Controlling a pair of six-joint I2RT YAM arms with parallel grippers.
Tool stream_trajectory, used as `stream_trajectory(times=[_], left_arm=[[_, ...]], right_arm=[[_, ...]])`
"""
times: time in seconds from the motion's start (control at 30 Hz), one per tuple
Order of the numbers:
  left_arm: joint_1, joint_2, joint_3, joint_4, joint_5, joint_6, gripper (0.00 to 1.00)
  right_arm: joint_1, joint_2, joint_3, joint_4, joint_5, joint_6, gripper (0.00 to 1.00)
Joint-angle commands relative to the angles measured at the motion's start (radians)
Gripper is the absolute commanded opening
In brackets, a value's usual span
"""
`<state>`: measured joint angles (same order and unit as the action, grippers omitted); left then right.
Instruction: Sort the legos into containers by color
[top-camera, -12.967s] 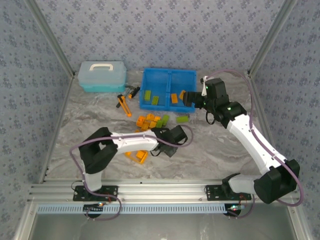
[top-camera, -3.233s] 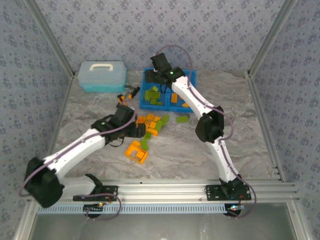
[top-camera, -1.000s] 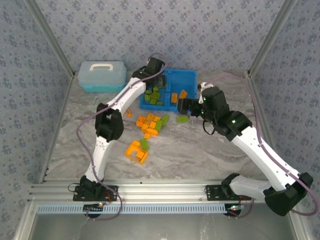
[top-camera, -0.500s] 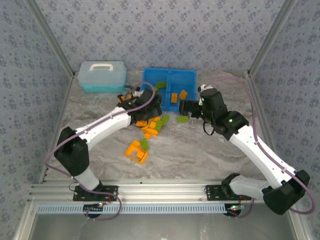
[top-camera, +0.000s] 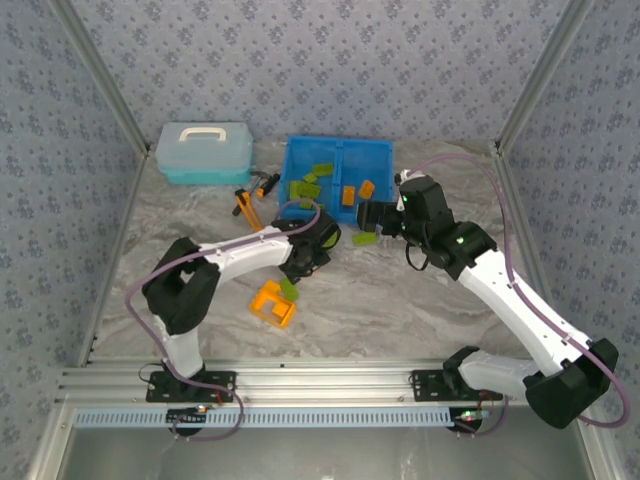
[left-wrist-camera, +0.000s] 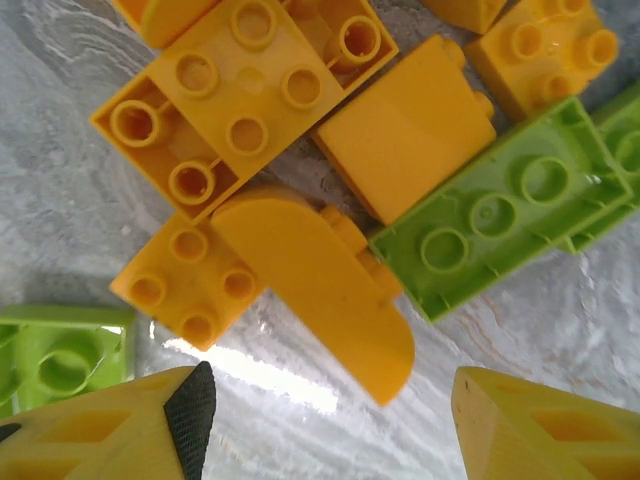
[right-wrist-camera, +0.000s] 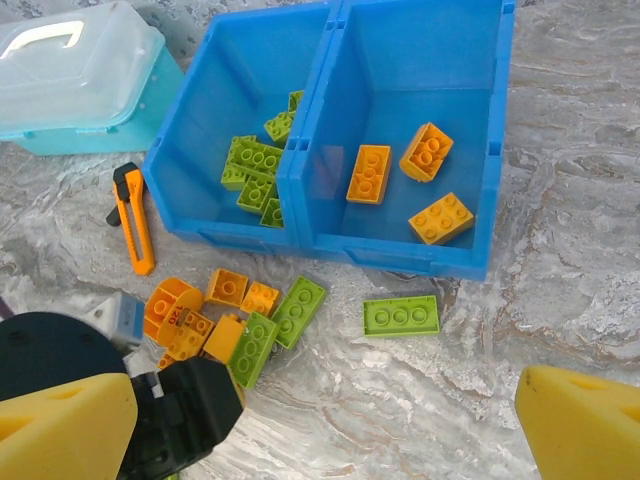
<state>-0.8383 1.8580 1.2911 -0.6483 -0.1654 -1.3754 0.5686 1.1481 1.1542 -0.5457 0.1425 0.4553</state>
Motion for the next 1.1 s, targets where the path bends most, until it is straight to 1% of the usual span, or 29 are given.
stream_trajectory(times=[0.0, 0.13, 0.23, 0.57, 0.7, 0.8, 0.93, 1.0, 1.07], left_arm=[[0.001, 0.041, 0.066, -0.068, -0.04, -0.017, 0.63], [0.001, 0.074, 0.08, -0.092, -0.064, -0.002, 0.56], [0.002, 0.088, 0.084, -0.105, -0.083, 0.01, 0.48], [0.005, 0.1, 0.085, -0.113, -0.078, 0.036, 0.25], [0.005, 0.068, 0.086, -0.121, -0.073, 0.051, 0.21], [0.006, 0.007, 0.081, -0.118, -0.073, 0.078, 0.2], [0.0, -0.086, 0.12, -0.106, -0.089, 0.184, 0.19], [-0.009, -0.102, 0.18, -0.103, -0.104, 0.273, 0.17], [-0.022, -0.08, 0.27, -0.093, -0.139, 0.395, 0.15]], right_arm=[[-0.004, -0.019, -0.014, -0.022, 0.015, -0.007, 1.0], [-0.004, -0.033, -0.037, -0.008, 0.012, 0.003, 1.0], [-0.006, -0.033, -0.04, -0.007, 0.009, 0.008, 1.0], [-0.005, -0.041, -0.031, -0.016, 0.009, 0.01, 1.0], [-0.004, -0.041, -0.033, -0.013, 0.011, 0.014, 1.0], [-0.005, -0.041, -0.031, -0.008, 0.011, 0.014, 1.0], [-0.006, -0.042, -0.03, -0.011, 0.017, 0.013, 1.0], [-0.005, -0.049, -0.032, -0.011, 0.021, 0.017, 1.0], [-0.005, -0.063, -0.043, -0.008, 0.036, 0.025, 1.0]])
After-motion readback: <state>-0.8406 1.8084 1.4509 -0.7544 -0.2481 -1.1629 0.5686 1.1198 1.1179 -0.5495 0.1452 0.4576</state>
